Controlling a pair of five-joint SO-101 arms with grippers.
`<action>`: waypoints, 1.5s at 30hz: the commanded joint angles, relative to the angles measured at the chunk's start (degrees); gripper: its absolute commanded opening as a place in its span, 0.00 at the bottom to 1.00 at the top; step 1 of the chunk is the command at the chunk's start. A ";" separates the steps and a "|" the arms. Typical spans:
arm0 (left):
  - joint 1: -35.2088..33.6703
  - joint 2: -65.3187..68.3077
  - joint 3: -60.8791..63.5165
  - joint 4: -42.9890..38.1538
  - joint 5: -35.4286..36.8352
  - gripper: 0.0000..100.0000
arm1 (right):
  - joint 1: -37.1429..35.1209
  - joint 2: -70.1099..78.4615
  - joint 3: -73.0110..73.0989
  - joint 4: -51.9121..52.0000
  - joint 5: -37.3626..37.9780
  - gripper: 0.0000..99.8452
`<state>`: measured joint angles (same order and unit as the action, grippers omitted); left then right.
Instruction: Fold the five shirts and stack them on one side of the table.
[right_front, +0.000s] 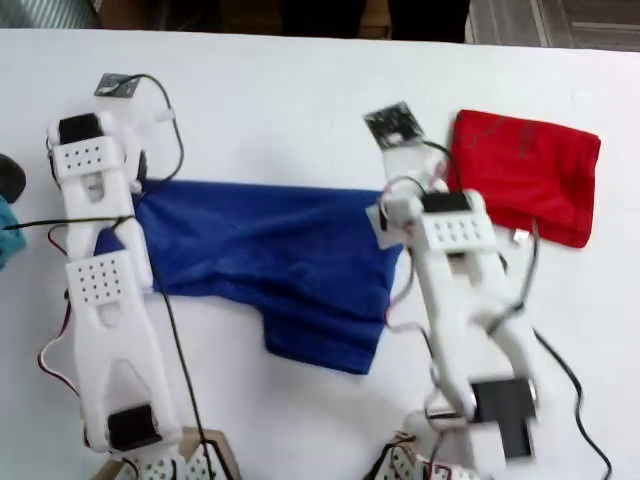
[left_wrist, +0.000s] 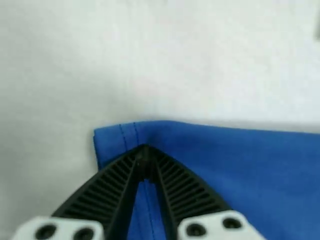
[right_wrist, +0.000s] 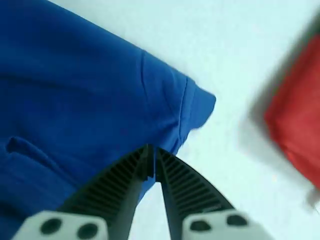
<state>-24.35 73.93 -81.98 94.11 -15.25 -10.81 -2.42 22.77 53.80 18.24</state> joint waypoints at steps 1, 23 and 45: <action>-3.43 -1.58 -3.82 -1.32 0.26 0.03 | -1.36 10.33 -10.64 1.27 -0.44 0.02; -3.96 -36.84 56.92 -3.60 -5.19 0.03 | 3.74 30.99 -29.27 7.96 -0.26 0.02; -6.51 -33.93 46.11 1.67 -5.10 0.03 | 5.76 21.23 -33.49 17.98 10.64 0.02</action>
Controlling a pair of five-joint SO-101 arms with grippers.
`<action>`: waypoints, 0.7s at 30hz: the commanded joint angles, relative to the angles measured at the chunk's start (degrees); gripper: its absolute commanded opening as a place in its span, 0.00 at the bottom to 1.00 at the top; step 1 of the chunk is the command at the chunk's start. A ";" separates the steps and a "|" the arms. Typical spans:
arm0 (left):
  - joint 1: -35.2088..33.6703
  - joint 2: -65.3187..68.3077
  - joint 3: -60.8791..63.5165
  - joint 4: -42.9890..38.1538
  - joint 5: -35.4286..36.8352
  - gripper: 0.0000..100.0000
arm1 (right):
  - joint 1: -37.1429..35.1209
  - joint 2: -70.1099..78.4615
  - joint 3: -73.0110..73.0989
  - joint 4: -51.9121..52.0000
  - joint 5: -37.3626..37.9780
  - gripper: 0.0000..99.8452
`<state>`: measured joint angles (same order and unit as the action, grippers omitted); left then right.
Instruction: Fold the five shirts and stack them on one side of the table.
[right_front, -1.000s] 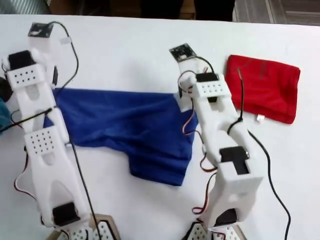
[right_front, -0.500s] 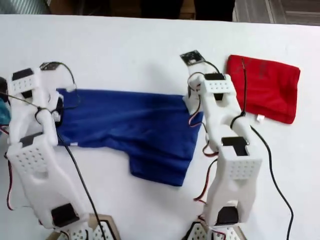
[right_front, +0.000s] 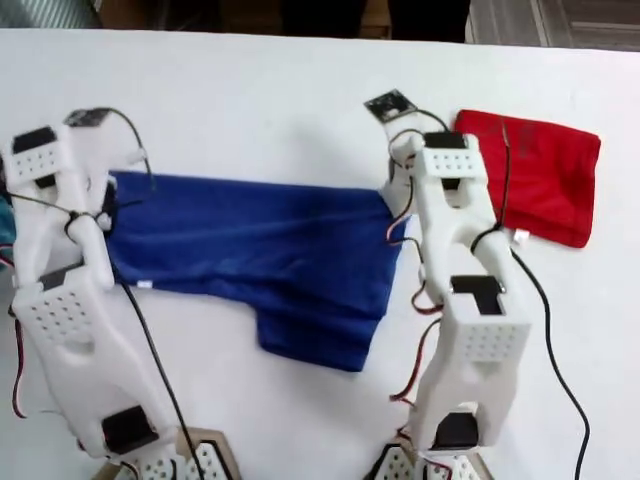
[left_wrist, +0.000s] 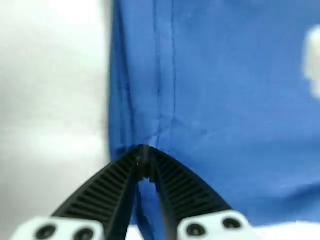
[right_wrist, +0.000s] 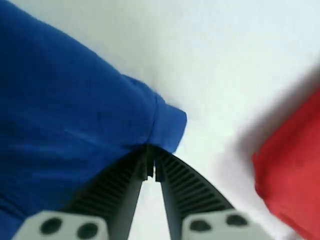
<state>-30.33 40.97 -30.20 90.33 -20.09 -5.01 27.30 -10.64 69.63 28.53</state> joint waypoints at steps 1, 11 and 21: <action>-0.53 -0.97 -7.34 7.74 -0.26 0.03 | -1.10 -10.95 1.32 2.86 0.35 0.02; -0.09 -6.07 5.85 3.52 -4.48 0.03 | -10.51 -42.51 46.77 -15.78 0.35 0.02; -9.49 -8.09 13.14 -4.92 -9.05 0.03 | -9.45 -46.73 59.16 -20.44 0.35 0.02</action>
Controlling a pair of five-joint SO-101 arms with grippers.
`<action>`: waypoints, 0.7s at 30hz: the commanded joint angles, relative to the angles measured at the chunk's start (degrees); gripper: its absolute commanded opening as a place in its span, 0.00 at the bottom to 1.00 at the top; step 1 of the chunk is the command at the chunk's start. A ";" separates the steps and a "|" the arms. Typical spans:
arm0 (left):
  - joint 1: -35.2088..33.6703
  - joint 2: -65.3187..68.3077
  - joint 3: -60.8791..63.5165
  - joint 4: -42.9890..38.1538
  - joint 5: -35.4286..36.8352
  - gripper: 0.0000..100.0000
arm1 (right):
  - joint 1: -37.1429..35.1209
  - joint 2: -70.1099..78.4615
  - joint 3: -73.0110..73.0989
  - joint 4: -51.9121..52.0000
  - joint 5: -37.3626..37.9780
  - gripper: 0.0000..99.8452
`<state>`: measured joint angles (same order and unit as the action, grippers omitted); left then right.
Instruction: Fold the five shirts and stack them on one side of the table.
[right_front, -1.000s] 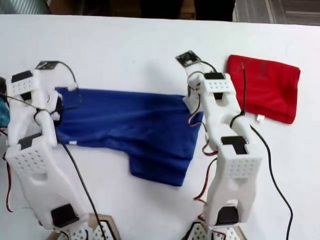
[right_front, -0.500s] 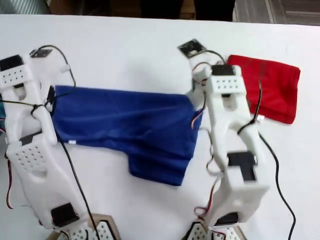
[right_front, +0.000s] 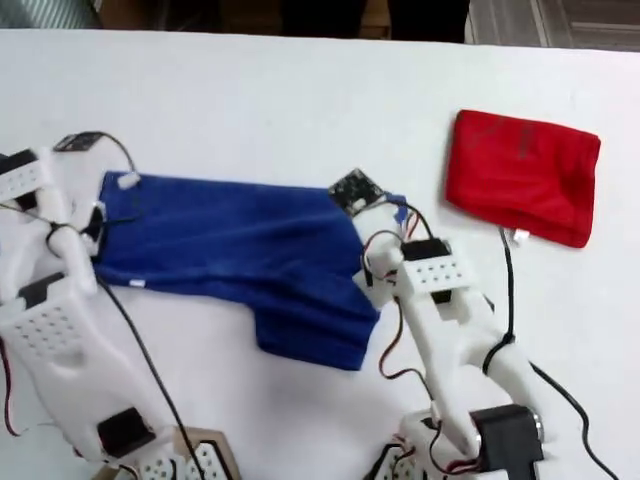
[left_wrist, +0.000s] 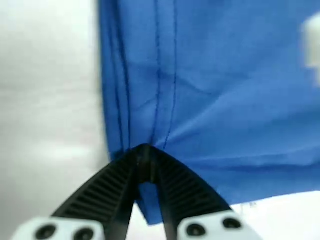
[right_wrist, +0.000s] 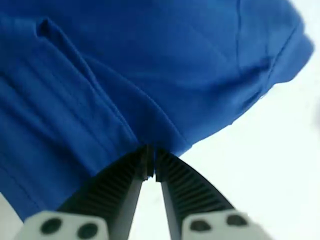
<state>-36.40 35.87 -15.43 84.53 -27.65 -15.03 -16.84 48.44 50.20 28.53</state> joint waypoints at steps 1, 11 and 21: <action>-3.87 -2.99 -2.68 1.85 -2.11 0.03 | 0.31 -2.59 0.09 -1.01 0.35 0.02; -2.81 -2.37 -10.59 6.86 -0.97 0.03 | -4.26 -2.51 -0.26 -4.44 0.09 0.02; 6.42 -2.37 -10.07 9.05 2.81 0.03 | -6.99 11.74 -8.88 -8.48 -0.18 0.02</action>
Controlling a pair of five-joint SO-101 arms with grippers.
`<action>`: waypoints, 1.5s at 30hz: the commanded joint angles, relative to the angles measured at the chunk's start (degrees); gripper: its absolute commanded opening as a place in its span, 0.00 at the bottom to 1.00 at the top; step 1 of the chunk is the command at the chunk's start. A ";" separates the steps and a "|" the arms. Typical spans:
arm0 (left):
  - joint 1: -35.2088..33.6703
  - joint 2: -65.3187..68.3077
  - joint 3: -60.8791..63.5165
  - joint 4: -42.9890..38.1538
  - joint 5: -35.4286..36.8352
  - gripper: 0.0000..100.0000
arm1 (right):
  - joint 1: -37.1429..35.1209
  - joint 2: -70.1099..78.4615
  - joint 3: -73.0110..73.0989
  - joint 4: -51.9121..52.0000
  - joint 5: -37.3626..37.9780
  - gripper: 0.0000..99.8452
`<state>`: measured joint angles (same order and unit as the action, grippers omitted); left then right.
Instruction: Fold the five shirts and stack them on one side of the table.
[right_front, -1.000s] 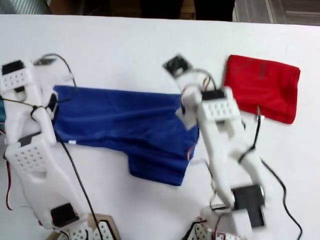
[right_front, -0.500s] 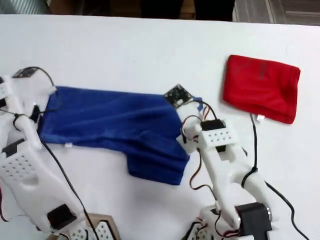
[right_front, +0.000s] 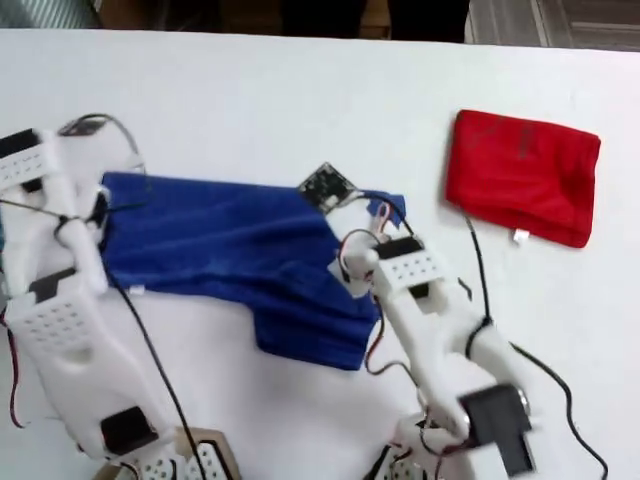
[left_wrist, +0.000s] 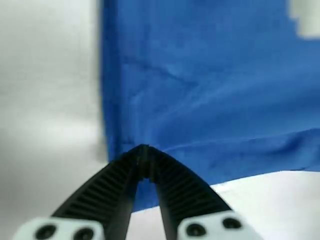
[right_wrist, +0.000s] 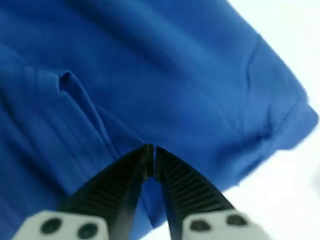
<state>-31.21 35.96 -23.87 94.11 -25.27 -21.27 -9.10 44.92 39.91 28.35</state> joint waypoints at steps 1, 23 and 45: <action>1.14 -2.73 -1.10 -1.67 0.44 0.03 | -0.92 5.85 -7.21 3.30 0.00 0.02; -0.79 -59.34 81.36 -65.05 12.22 0.03 | -5.14 12.53 -18.90 14.99 0.00 0.02; -0.62 -59.52 87.78 -70.68 12.13 0.03 | -12.97 15.87 -19.16 17.10 0.44 0.02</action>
<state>-31.74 -21.71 64.13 24.31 -13.49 -32.35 8.31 27.60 53.54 28.53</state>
